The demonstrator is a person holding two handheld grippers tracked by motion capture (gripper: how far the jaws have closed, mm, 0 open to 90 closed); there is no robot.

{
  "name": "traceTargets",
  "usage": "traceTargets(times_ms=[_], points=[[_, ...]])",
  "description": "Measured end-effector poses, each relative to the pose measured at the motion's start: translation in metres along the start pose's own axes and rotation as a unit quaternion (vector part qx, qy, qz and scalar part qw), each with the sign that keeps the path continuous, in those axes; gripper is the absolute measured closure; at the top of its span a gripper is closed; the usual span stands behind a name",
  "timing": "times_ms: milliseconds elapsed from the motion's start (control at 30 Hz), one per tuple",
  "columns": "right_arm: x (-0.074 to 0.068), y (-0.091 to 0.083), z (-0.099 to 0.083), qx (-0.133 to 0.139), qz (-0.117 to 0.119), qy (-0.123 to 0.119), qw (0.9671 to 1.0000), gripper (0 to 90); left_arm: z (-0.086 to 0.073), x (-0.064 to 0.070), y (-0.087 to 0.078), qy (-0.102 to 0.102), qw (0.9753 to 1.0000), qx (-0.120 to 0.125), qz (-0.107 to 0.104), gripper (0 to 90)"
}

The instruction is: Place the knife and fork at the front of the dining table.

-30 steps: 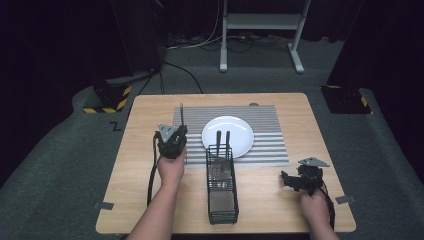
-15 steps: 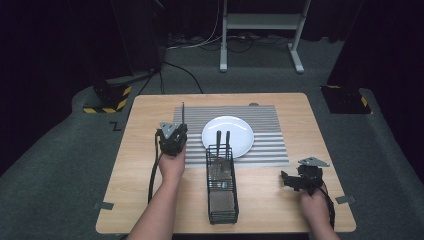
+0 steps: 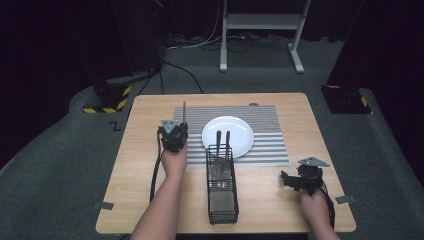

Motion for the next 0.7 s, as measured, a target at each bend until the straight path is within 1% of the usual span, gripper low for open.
traceTargets(times_ms=[67, 133, 233, 267, 333, 367, 400, 433, 567, 700], points=[[0.000, 0.000, 0.000, 0.001, 0.001, -0.001, 1.0000, 9.3, 0.000, 0.001, 0.003, 0.004, 1.0000, -0.004, 0.000, 82.4], [0.000, 0.000, 0.000, 0.001, 0.001, -0.001, 1.0000, 9.3, -0.001, 0.002, 0.005, 0.002, 1.0000, -0.008, -0.001, 82.4], [0.000, 0.001, 0.000, 0.001, 0.002, -0.002, 1.0000, 9.3, -0.001, 0.001, 0.009, -0.009, 0.9999, -0.012, -0.004, 82.4], [0.000, 0.001, 0.001, 0.001, 0.002, -0.002, 1.0000, 9.3, -0.002, 0.001, 0.010, -0.017, 0.9998, -0.013, -0.006, 82.4], [0.000, 0.001, 0.001, 0.000, 0.002, -0.002, 1.0000, 9.2, -0.004, -0.001, 0.013, -0.018, 0.9996, -0.020, -0.007, 82.4], [0.000, 0.001, 0.001, 0.000, 0.002, -0.002, 1.0000, 9.2, -0.005, -0.001, 0.015, -0.022, 0.9995, -0.023, -0.007, 82.3], [0.000, 0.001, 0.001, 0.000, 0.002, -0.002, 1.0000, 9.2, -0.005, -0.001, 0.015, -0.022, 0.9995, -0.023, -0.007, 82.4], [0.000, 0.001, 0.001, 0.000, 0.002, -0.002, 1.0000, 9.2, -0.007, -0.003, 0.018, -0.029, 0.9992, -0.029, -0.003, 82.3], [0.000, 0.001, 0.001, 0.000, 0.002, -0.002, 1.0000, 9.2, -0.011, -0.006, 0.024, -0.040, 0.9985, -0.038, -0.002, 82.4], [0.000, 0.001, 0.001, 0.000, 0.002, -0.003, 1.0000, 9.3, -0.012, -0.011, 0.029, -0.055, 0.9973, -0.048, 0.006, 82.4]])
Point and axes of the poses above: each handheld gripper's, and its own axes: y roughly forward along the jaws, z roughly out of its top, x roughly to its right, the point moved 4 cm from there along y, roughly forward along the jaws, and after that the axes turned 1 degree about -z, right-handed, at the moved point
